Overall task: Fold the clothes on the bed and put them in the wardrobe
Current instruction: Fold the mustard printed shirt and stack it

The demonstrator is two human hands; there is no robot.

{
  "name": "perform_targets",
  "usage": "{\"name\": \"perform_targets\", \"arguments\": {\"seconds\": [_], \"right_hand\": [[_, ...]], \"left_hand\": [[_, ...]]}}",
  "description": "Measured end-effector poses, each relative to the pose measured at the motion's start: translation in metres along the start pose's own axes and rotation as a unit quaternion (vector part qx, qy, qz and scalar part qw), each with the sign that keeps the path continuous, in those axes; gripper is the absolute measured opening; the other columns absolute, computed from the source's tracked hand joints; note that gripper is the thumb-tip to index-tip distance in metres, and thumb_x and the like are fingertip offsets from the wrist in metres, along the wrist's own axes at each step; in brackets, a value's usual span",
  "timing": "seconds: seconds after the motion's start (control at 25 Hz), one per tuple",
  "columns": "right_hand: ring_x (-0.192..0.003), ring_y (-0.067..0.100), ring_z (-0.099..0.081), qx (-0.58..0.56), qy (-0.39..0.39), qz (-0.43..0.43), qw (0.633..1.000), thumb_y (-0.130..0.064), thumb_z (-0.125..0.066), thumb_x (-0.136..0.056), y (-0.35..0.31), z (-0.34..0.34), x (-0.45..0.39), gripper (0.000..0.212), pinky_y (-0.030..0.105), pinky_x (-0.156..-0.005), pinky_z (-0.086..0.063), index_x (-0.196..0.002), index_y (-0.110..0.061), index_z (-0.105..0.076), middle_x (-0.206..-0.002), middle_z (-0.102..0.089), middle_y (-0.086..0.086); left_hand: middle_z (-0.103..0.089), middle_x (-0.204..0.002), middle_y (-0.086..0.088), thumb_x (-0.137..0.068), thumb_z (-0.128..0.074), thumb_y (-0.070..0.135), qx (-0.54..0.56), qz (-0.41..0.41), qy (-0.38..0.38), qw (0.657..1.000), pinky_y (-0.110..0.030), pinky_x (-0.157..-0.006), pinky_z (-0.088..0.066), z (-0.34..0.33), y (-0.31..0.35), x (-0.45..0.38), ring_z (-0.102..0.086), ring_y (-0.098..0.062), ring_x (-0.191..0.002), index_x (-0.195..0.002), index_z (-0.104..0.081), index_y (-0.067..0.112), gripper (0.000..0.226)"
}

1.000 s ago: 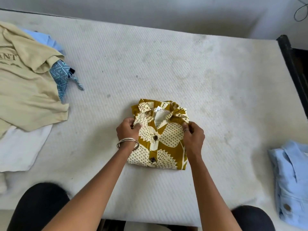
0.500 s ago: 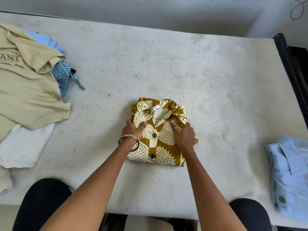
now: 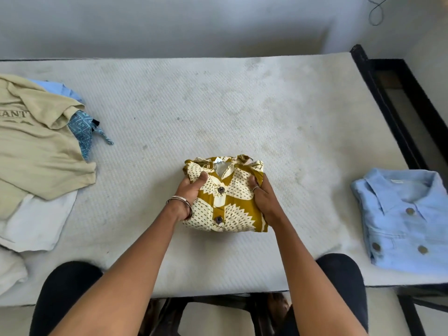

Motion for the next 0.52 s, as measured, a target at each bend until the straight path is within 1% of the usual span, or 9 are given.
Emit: {"name": "perform_targets", "arguments": {"seconds": [0.04, 0.12, 0.16, 0.2, 0.28, 0.32, 0.36, 0.44, 0.52], "right_hand": [[-0.106, 0.017, -0.064, -0.014, 0.017, 0.007, 1.000, -0.042, -0.045, -0.101, -0.007, 0.016, 0.007, 0.035, 0.032, -0.080, -0.058, -0.134, -0.030, -0.044, -0.124, -0.061, -0.001], [-0.101, 0.019, -0.068, -0.036, 0.049, 0.028, 0.998, -0.040, -0.047, -0.101, -0.023, 0.056, 0.023, 0.026, 0.035, -0.079, -0.060, -0.126, -0.031, -0.049, -0.119, -0.065, 0.002], [-0.098, 0.020, -0.070, -0.043, 0.068, 0.042, 0.996, -0.039, -0.047, -0.102, -0.029, 0.082, 0.032, 0.022, 0.037, -0.078, -0.060, -0.122, -0.031, -0.050, -0.116, -0.066, 0.004], [-0.096, 0.021, -0.070, -0.045, 0.089, 0.061, 0.993, -0.038, -0.047, -0.102, -0.035, 0.112, 0.042, 0.019, 0.039, -0.078, -0.060, -0.120, -0.031, -0.051, -0.114, -0.067, 0.005], [-0.098, 0.025, -0.070, -0.025, 0.121, 0.097, 0.988, -0.038, -0.047, -0.102, -0.049, 0.174, 0.061, 0.022, 0.044, -0.081, -0.059, -0.122, -0.030, -0.051, -0.112, -0.068, 0.008], [-0.097, 0.026, -0.070, -0.006, 0.130, 0.107, 0.986, -0.039, -0.047, -0.102, -0.057, 0.204, 0.070, 0.024, 0.044, -0.081, -0.059, -0.123, -0.029, -0.051, -0.112, -0.068, 0.009], [-0.098, 0.027, -0.070, 0.016, 0.140, 0.112, 0.984, -0.040, -0.046, -0.102, -0.066, 0.236, 0.079, 0.024, 0.044, -0.081, -0.060, -0.123, -0.029, -0.051, -0.113, -0.067, 0.011], [-0.102, 0.027, -0.068, 0.065, 0.167, 0.116, 0.977, -0.041, -0.046, -0.102, -0.080, 0.306, 0.095, 0.024, 0.043, -0.084, -0.059, -0.122, -0.029, -0.051, -0.116, -0.065, 0.010], [-0.103, 0.026, -0.069, 0.071, 0.183, 0.117, 0.974, -0.040, -0.048, -0.101, -0.088, 0.369, 0.106, 0.027, 0.044, -0.083, -0.059, -0.125, -0.028, -0.051, -0.118, -0.065, 0.008]], "left_hand": [[-0.070, -0.106, -0.007, -0.088, -0.064, 0.038, 0.010, -0.004, -0.009, 1.000, -0.026, -0.056, -0.055, -0.018, 0.006, 0.010, -0.069, -0.016, -0.081, -0.122, -0.055, 0.016, 0.041], [-0.068, -0.104, -0.003, -0.089, -0.063, 0.037, 0.016, -0.025, -0.025, 0.999, -0.025, -0.052, -0.054, -0.060, 0.016, 0.024, -0.068, -0.016, -0.082, -0.123, -0.048, 0.022, 0.040], [-0.067, -0.107, -0.003, -0.090, -0.062, 0.037, 0.023, -0.033, -0.043, 0.998, -0.026, -0.054, -0.055, -0.085, 0.019, 0.029, -0.068, -0.018, -0.085, -0.124, -0.046, 0.024, 0.040], [-0.066, -0.111, -0.004, -0.090, -0.062, 0.038, 0.036, -0.038, -0.066, 0.996, -0.030, -0.060, -0.057, -0.115, 0.022, 0.036, -0.068, -0.021, -0.090, -0.126, -0.045, 0.024, 0.043], [-0.066, -0.118, -0.007, -0.086, -0.067, 0.043, 0.072, -0.045, -0.116, 0.990, -0.044, -0.076, -0.058, -0.175, 0.022, 0.046, -0.068, -0.028, -0.099, -0.132, -0.043, 0.022, 0.056], [-0.066, -0.120, -0.008, -0.081, -0.069, 0.046, 0.096, -0.041, -0.141, 0.984, -0.050, -0.082, -0.056, -0.204, 0.020, 0.052, -0.067, -0.030, -0.102, -0.133, -0.042, 0.022, 0.063], [-0.065, -0.121, -0.009, -0.079, -0.070, 0.046, 0.112, -0.042, -0.166, 0.979, -0.052, -0.085, -0.055, -0.235, 0.018, 0.059, -0.067, -0.031, -0.103, -0.134, -0.041, 0.022, 0.067], [-0.063, -0.123, -0.009, -0.084, -0.070, 0.036, 0.122, -0.059, -0.204, 0.969, -0.049, -0.085, -0.056, -0.303, 0.013, 0.074, -0.066, -0.029, -0.104, -0.135, -0.039, 0.021, 0.061], [-0.061, -0.125, -0.006, -0.087, -0.068, 0.024, 0.130, -0.084, -0.227, 0.962, -0.046, -0.086, -0.056, -0.361, 0.003, 0.086, -0.064, -0.026, -0.107, -0.135, -0.037, 0.024, 0.057]]}}
Point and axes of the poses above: each hand's wrist, its own x-axis away from the middle knuckle, its own z-axis out of the back of the hand, y = z × x, the point moved 2 cm from there along -x, towards the middle knuckle
